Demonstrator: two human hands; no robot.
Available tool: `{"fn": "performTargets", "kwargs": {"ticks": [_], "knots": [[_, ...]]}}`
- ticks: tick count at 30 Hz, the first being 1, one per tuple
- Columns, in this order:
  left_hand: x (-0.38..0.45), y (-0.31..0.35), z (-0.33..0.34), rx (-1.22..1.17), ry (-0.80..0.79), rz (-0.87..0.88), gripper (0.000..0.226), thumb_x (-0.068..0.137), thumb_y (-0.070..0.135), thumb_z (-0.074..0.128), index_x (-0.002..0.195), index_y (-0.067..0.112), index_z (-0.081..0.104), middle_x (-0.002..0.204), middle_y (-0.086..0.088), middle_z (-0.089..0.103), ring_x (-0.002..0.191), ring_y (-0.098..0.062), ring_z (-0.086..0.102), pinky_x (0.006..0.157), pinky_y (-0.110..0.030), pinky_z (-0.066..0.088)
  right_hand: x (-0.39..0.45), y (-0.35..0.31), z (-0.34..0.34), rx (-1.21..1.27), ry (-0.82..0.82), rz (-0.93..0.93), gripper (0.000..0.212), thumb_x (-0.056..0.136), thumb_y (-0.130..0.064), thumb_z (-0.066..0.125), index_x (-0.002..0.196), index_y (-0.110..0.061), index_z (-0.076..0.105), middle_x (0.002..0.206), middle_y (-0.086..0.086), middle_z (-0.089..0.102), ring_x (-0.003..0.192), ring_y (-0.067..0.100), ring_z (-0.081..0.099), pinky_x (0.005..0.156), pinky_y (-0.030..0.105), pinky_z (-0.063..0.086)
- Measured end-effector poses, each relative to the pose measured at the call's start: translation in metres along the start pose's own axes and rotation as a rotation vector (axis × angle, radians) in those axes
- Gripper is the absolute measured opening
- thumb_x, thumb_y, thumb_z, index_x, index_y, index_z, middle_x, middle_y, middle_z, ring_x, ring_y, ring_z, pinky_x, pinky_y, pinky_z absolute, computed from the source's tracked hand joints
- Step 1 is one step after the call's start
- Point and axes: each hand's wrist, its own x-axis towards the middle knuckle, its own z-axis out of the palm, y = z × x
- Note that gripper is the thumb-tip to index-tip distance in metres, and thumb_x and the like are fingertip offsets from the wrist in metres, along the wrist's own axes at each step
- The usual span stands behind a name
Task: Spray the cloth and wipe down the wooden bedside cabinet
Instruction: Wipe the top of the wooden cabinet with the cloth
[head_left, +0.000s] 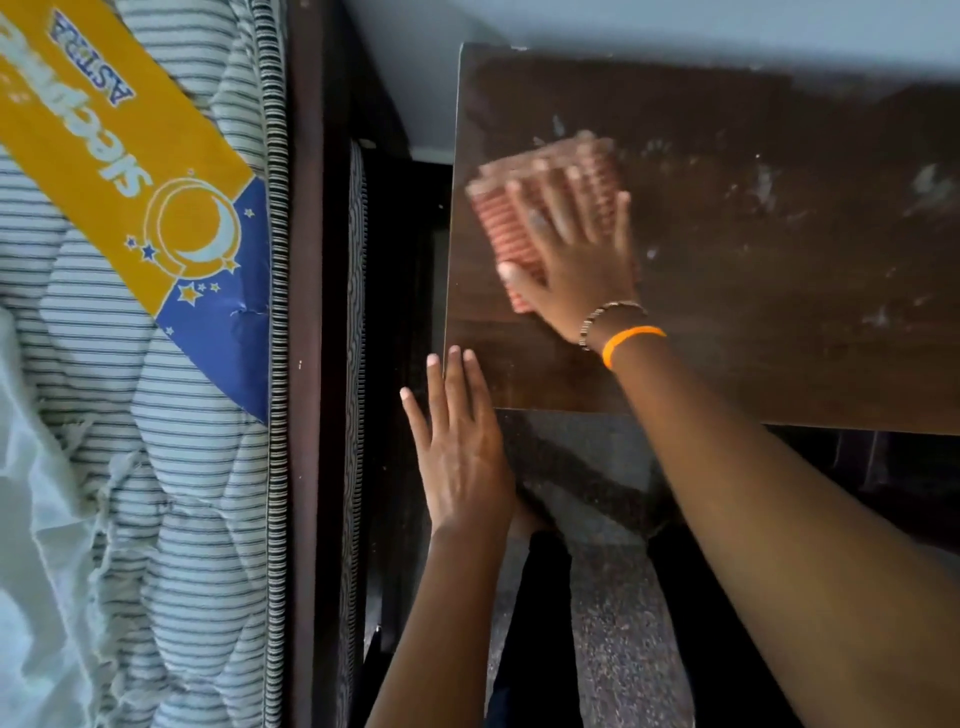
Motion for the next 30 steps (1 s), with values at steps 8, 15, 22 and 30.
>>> {"fn": "performTargets", "kwargs": {"ticks": [8,15,22,30], "knots": [[0.003,0.002,-0.019,-0.134,-0.164,0.033,0.107,0.081,0.036,0.067,0.145,-0.001,-0.01,0.156,-0.015,-0.014,0.142,-0.031,-0.016,0.109,-0.041,-0.017,-0.09,0.02,0.014,0.066,-0.078,0.333,0.079,0.078,-0.058,0.02,0.147,-0.021,0.011,0.157,0.013,0.007,0.144,0.038,0.005,0.109,0.065,0.003],[0.004,0.006,-0.004,-0.089,-0.072,-0.053,0.105,0.042,0.016,0.091,0.134,-0.004,0.043,0.142,-0.017,0.044,0.13,-0.038,0.042,0.105,-0.05,0.028,-0.021,-0.027,0.006,-0.009,-0.092,-0.222,0.068,0.089,-0.048,0.037,0.148,-0.025,0.01,0.158,0.007,0.007,0.145,0.035,0.003,0.111,0.056,-0.004],[0.022,0.038,-0.011,-0.039,0.006,-0.04,0.101,0.047,0.013,0.087,0.135,-0.003,0.042,0.143,-0.021,0.041,0.135,-0.036,0.033,0.11,-0.049,0.016,0.096,-0.019,-0.022,0.009,-0.026,-0.158,0.069,0.092,-0.047,0.039,0.148,-0.029,0.002,0.159,0.002,-0.004,0.146,0.028,-0.006,0.115,0.054,-0.004],[0.053,0.093,-0.014,0.059,0.035,0.107,0.085,0.069,0.019,0.069,0.143,0.003,0.03,0.15,-0.015,0.031,0.139,-0.034,0.024,0.114,-0.05,0.016,0.097,0.02,-0.025,0.103,0.052,-0.132,0.066,0.088,-0.049,0.041,0.147,-0.033,0.014,0.159,-0.001,0.007,0.146,0.025,0.003,0.116,0.051,0.001]]}}
